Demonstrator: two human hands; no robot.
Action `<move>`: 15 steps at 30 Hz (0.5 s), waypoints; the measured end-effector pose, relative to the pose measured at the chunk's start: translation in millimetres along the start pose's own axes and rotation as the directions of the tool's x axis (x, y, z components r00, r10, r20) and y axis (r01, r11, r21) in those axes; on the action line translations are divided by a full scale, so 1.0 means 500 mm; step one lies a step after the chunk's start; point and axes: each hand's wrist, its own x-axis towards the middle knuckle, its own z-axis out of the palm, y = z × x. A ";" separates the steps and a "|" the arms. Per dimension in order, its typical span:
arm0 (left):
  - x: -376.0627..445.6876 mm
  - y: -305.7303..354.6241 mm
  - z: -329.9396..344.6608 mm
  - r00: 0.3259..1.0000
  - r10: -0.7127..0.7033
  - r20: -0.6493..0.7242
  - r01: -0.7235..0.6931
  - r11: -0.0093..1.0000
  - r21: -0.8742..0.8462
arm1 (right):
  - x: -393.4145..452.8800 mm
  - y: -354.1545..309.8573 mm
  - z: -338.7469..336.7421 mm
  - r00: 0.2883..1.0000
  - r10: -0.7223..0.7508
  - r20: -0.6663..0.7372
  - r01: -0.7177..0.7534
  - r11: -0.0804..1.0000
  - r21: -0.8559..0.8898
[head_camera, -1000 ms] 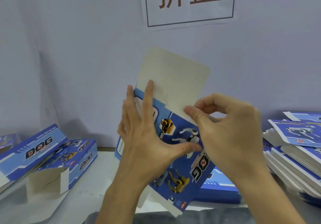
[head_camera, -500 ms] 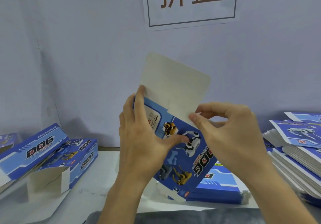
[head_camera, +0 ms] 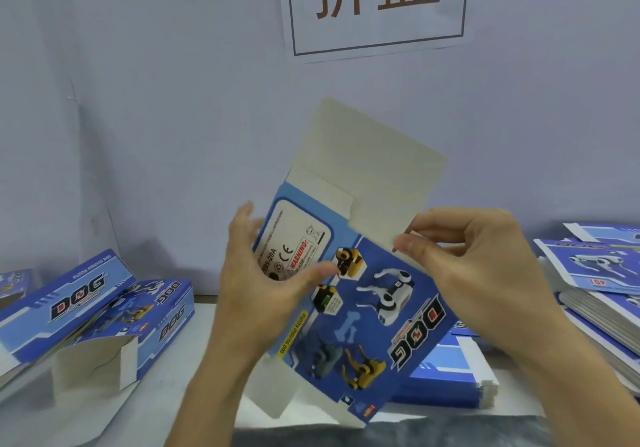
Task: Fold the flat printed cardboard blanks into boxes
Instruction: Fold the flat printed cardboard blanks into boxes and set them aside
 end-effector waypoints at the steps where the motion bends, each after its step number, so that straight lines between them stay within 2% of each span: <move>1: 0.003 -0.003 -0.005 1.000 0.021 -0.012 -0.021 1.000 -0.017 | 0.000 0.006 0.002 1.000 -0.005 -0.015 0.005 1.000 0.018; 3: 0.005 -0.004 -0.006 0.995 0.041 -0.088 -0.044 0.998 -0.037 | -0.001 0.014 0.005 0.997 0.000 -0.076 0.009 0.993 0.120; 4: 0.006 -0.003 -0.005 0.989 0.034 -0.142 -0.046 0.996 -0.080 | -0.001 0.019 0.006 0.995 0.043 -0.095 -0.019 0.970 0.243; 6: 0.009 -0.001 -0.009 0.971 0.002 -0.238 -0.044 0.985 -0.169 | -0.005 0.038 0.008 0.989 0.139 -0.044 -0.106 0.894 0.435; 7: 0.010 0.003 -0.010 0.965 -0.021 -0.260 -0.032 0.980 -0.199 | -0.010 0.046 0.012 0.988 0.149 0.030 -0.147 0.887 0.437; 9: 0.011 0.009 -0.011 0.972 -0.058 -0.227 -0.003 0.965 -0.261 | -0.022 0.049 0.033 0.975 0.155 0.160 -0.201 0.919 0.339; 11: 0.008 0.012 -0.009 0.988 -0.071 -0.138 0.026 0.953 -0.300 | -0.030 0.050 0.051 0.973 0.197 0.119 -0.226 0.917 0.329; 15: 0.001 0.012 -0.011 0.998 -0.070 0.008 0.069 0.961 -0.269 | -0.025 0.057 0.061 0.983 0.180 0.020 -0.170 0.876 0.451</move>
